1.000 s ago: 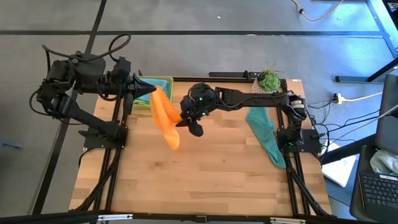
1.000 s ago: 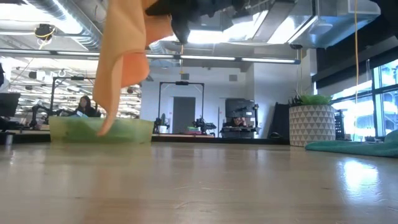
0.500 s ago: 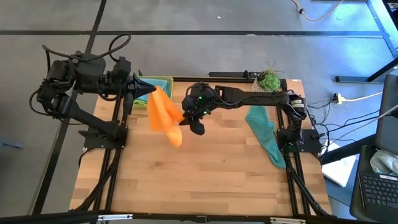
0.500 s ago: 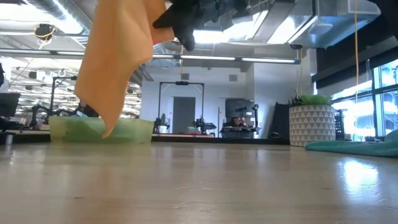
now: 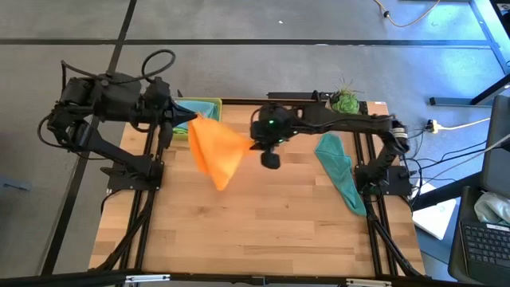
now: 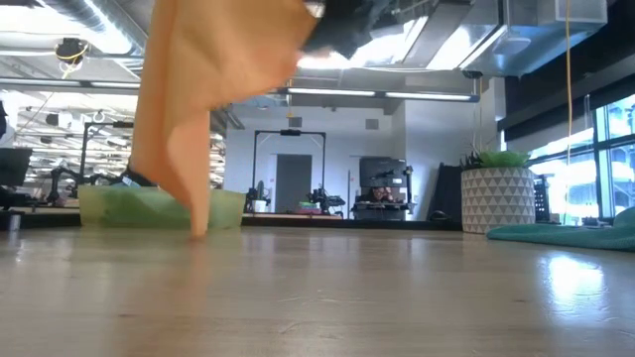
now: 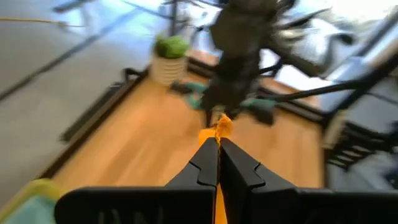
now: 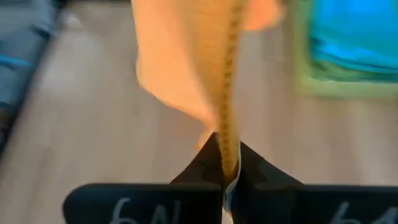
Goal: Fold microfiber towels
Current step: Fold the orange towel
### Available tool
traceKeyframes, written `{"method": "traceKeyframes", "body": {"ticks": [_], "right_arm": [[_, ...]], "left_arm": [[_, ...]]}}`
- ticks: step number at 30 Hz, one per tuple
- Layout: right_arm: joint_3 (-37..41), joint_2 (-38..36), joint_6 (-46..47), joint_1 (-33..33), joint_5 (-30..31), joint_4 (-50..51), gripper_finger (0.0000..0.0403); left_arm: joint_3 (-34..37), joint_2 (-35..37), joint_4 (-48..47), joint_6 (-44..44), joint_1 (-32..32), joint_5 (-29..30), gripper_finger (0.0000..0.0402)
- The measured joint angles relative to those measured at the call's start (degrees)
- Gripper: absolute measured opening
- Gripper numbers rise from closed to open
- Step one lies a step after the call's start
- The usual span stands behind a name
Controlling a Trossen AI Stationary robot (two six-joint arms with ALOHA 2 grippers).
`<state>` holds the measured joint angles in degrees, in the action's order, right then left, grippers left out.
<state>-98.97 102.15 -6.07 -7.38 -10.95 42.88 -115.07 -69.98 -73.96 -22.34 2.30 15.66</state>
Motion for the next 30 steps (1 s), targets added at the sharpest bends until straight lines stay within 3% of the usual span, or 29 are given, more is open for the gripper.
{"method": "traceKeyframes", "body": {"ticks": [4, 8, 17, 23, 27, 30], "right_arm": [[-0.01, -4.08, -4.5, -1.04, 9.44, 4.6, 0.0004], [-0.03, -6.1, -5.96, -3.74, 13.87, 4.86, 0.0004], [-0.05, -8.07, -9.22, -9.07, 22.25, 4.89, 0.0004], [-0.05, -13.16, -8.03, -7.07, 20.07, 7.74, 0.0004], [-0.1, -14.48, -3.42, -5.55, 7.37, 15.1, 0.0005], [1.64, -13.49, -1.77, -3.65, 1.93, 20.1, 0.0005]], "left_arm": [[2.67, -1.17, 0.45, 1.39, -0.04, 7.55, 0.0], [7.28, -3.03, 2.36, 6.1, -1.43, 14.45, 0.0], [17.28, -6.49, 15.52, 19.23, -11.59, 15.45, 0.0], [17.33, -6.42, 18.54, 22.06, -14.58, 11.94, 0.0], [17.44, -6.08, 13.95, 16.06, -14.15, 3.51, 0.0], [20.7, -6.38, 12.75, 11.47, -11.63, -0.75, 0.0]]}}
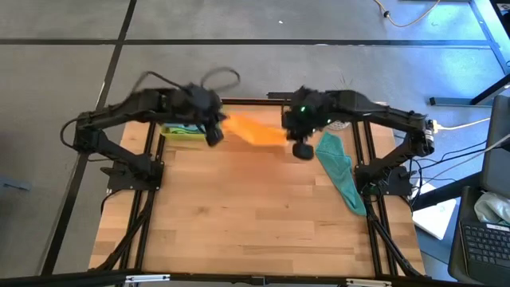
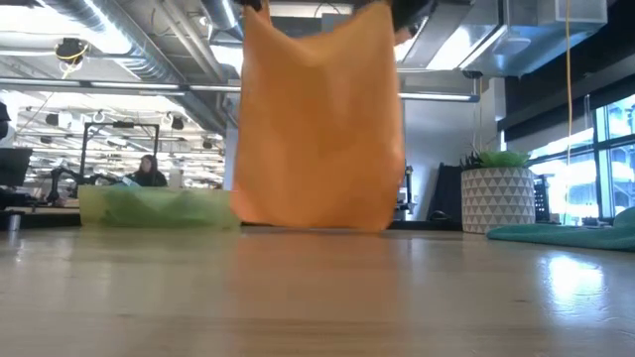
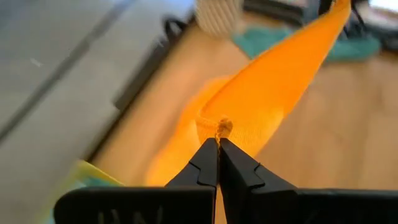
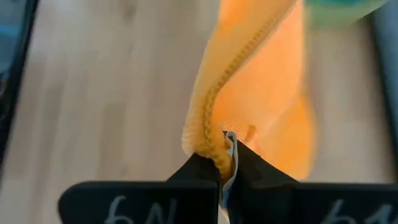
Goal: Fold microfiber towels
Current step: Fold the orange towel
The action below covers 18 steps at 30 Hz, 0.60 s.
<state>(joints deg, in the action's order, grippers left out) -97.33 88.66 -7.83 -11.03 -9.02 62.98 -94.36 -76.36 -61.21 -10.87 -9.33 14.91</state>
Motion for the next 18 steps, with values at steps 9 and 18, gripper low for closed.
{"method": "traceKeyframes", "body": {"ticks": [9, 18], "right_arm": [[20.92, 0.02, 7.74, 9.41, -14.61, -12.76, 0.0005], [38.28, 0.07, 24.82, 18.84, -20.04, -32.11, 0.0005]], "left_arm": [[17.18, -0.19, 2.04, -17.32, 13.8, -4.05, 0.0], [30.52, -0.17, 14.49, -36.23, 28.43, -3.9, 0.0]]}}
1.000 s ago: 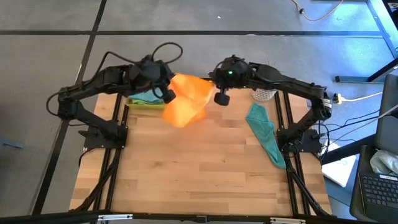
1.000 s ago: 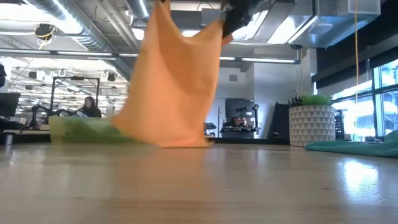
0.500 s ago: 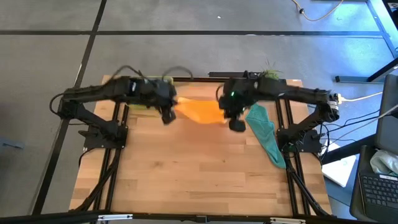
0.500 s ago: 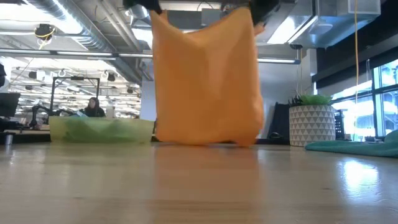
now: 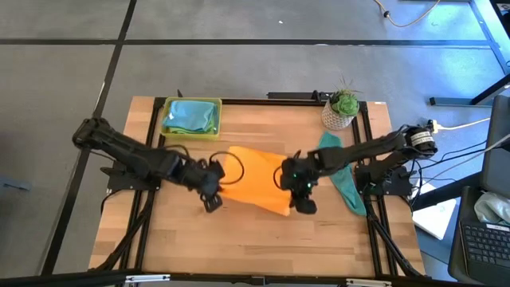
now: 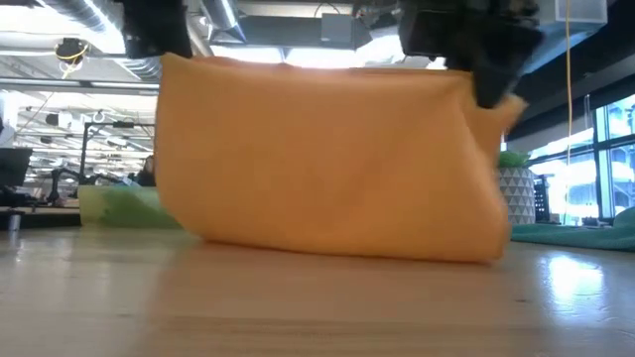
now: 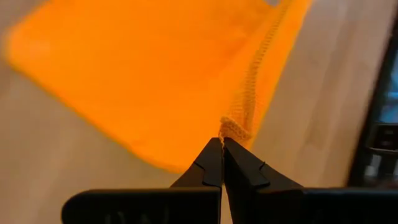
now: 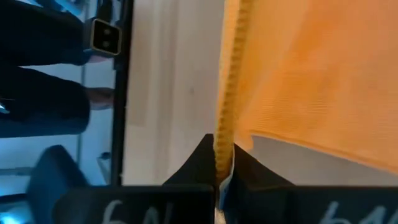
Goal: Fold microfiber towels
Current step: Fold the orange towel
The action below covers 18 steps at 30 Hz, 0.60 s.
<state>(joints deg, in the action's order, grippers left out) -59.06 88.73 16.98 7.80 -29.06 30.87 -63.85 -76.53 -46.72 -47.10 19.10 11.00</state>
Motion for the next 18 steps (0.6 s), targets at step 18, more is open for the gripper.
{"method": "traceKeyframes", "body": {"ticks": [18], "right_arm": [[-0.54, -1.51, -0.96, 0.34, 30.14, 9.84, 0.0005]], "left_arm": [[4.42, 0.39, 2.46, 12.42, -6.93, 12.71, 0.0]]}}
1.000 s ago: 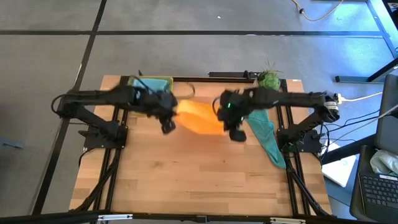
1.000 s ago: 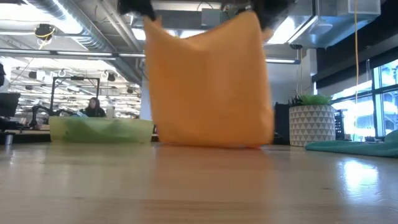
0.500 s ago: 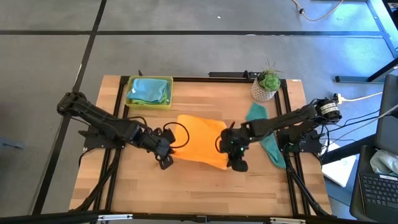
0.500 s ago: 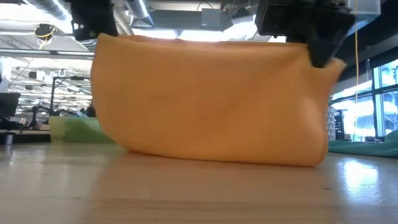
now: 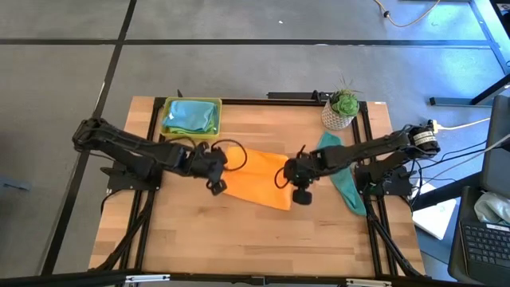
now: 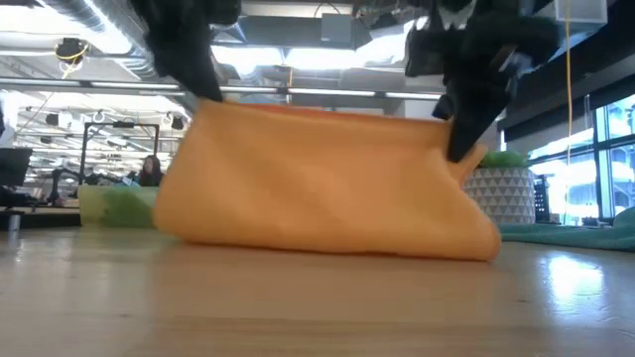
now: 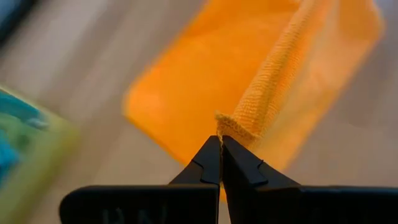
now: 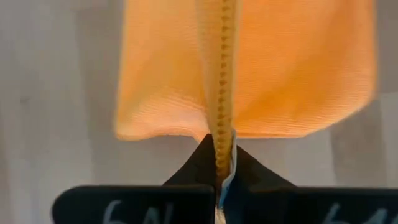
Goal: Fold microfiber towels
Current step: Fold the orange towel
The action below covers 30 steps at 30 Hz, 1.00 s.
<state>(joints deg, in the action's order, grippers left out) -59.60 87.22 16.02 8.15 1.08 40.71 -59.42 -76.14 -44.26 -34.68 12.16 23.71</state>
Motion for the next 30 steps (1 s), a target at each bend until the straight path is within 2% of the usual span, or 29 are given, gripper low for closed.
{"method": "traceKeyframes", "body": {"ticks": [5, 10, 14, 24, 30], "right_arm": [[1.59, -0.03, -2.97, -5.04, 0.77, -1.44, 0.0005], [3.88, -0.03, -4.32, -9.79, 0.83, -5.81, 0.0005], [6.22, 0.11, -3.65, -12.57, 0.81, -8.38, 0.0005], [10.2, 0.13, -4.18, -15.81, -1.17, -9.65, 0.0005], [10.23, 0.15, -4.56, -17.04, -0.77, -11.07, 0.0016]], "left_arm": [[3.2, 0.02, 3.87, 6.32, -6.08, 0.54, 0.0], [8.34, -0.03, 10.91, 4.39, -9.37, -2.16, 0.0], [10.03, -0.04, 13.81, 5.21, -10.79, -1.29, 0.0], [15.32, -0.04, 24.89, 5.22, -14.34, -1.17, 0.0], [16.63, -0.04, 26.09, 4.81, -15.48, -2.18, 0.0]]}}
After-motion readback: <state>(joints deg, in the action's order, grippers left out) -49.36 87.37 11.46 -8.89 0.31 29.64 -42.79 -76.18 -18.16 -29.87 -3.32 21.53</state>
